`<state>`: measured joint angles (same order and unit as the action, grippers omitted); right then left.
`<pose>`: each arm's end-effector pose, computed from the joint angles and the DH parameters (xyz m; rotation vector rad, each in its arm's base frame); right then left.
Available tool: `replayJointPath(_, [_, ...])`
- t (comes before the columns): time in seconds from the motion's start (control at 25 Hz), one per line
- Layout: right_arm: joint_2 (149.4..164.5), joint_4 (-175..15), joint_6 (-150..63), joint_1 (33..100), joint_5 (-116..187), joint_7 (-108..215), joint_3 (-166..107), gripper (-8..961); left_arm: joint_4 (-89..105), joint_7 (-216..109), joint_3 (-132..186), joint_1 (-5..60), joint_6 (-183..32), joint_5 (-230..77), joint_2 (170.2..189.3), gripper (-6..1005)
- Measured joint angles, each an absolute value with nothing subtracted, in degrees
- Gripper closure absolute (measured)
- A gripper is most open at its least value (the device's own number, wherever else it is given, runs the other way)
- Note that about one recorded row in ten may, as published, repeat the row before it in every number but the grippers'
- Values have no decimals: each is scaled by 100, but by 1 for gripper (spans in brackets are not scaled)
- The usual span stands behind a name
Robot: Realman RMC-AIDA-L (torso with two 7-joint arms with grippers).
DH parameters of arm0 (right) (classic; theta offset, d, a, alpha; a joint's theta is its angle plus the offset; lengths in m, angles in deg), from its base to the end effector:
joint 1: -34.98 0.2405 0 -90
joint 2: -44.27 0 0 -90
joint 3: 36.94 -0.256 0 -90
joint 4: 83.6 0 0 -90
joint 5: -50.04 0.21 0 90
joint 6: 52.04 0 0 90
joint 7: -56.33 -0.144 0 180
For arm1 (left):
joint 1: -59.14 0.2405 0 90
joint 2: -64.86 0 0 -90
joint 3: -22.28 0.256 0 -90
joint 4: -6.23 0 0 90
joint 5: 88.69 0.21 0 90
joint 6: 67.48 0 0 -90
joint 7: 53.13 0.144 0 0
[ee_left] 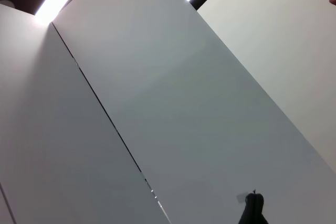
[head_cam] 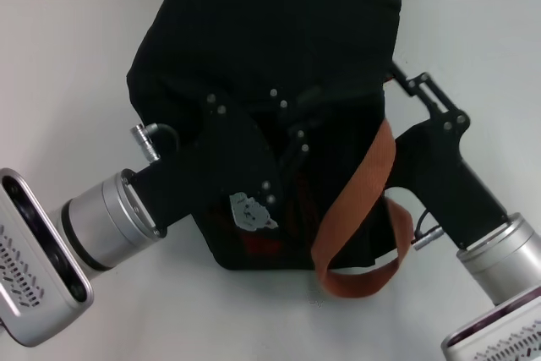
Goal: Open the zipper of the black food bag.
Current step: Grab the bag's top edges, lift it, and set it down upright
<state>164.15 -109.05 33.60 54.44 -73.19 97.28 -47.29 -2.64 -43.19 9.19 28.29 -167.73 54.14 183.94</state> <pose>0.2289 0.2378 -0.0925 -1.8170 -0.3961 0.6601 -0.2079 0.2582 -0.0662 -2.0887 0.5401 -1.1557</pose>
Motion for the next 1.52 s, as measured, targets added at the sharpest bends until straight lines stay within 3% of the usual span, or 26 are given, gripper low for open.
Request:
replayJointPath(0.24, [16415,-10918,3276,5506,-7329,9730,-4673,299,-264,-4319,919,2820,-16775,5412,18393,892])
replayJointPath(0.36, [16415,-10923,3197,5545,-7333,9734,-4671,532,-264,-4319,919,2820,-16775,5413,18389,892])
replayJointPath(0.8, [16415,-10955,2788,5705,-7336,9738,-4699,955,-265,-4320,919,2848,-16776,5415,18386,892])
replayJointPath(1.52, [16415,-10549,2216,4541,-7301,9598,-4683,888,-265,-4320,775,2822,-16762,5377,18395,891])
